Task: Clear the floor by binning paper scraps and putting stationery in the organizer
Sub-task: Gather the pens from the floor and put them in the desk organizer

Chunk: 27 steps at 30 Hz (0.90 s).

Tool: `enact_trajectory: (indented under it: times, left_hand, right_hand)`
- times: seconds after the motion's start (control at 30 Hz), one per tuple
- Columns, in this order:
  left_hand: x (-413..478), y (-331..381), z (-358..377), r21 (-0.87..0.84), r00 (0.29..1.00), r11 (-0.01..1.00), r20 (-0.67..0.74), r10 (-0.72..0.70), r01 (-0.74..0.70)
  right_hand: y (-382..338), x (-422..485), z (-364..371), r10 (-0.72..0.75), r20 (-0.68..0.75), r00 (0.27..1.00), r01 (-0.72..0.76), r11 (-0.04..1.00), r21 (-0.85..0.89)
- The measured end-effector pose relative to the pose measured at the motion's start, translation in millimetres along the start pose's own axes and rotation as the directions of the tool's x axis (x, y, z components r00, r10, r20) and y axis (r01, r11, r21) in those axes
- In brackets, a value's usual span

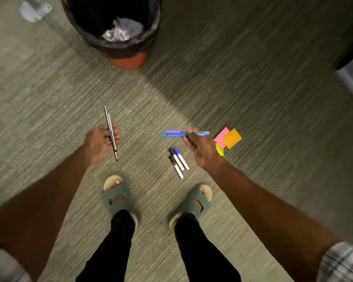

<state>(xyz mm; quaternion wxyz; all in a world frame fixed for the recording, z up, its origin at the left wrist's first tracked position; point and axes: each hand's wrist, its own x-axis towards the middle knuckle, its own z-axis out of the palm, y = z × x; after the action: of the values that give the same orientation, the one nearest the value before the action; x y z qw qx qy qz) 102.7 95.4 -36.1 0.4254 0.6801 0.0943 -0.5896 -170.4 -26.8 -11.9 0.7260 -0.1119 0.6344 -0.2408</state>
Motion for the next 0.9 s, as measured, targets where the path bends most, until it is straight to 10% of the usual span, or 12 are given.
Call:
enact_trajectory:
  times: [0.33,0.9]
  left_hand:
    - [-124,108,92,-0.273,0.976,0.939,-0.010,0.216,-0.211]
    - [-370,195,376,0.066,0.726,0.809,0.488,0.484,-0.584]
  right_hand:
    - [-133,-122,-18,-0.113,-0.110,0.988,0.144,0.931,0.336]
    - [-343,-303,-49,-0.333,-0.059,0.941,0.277,0.658,0.701]
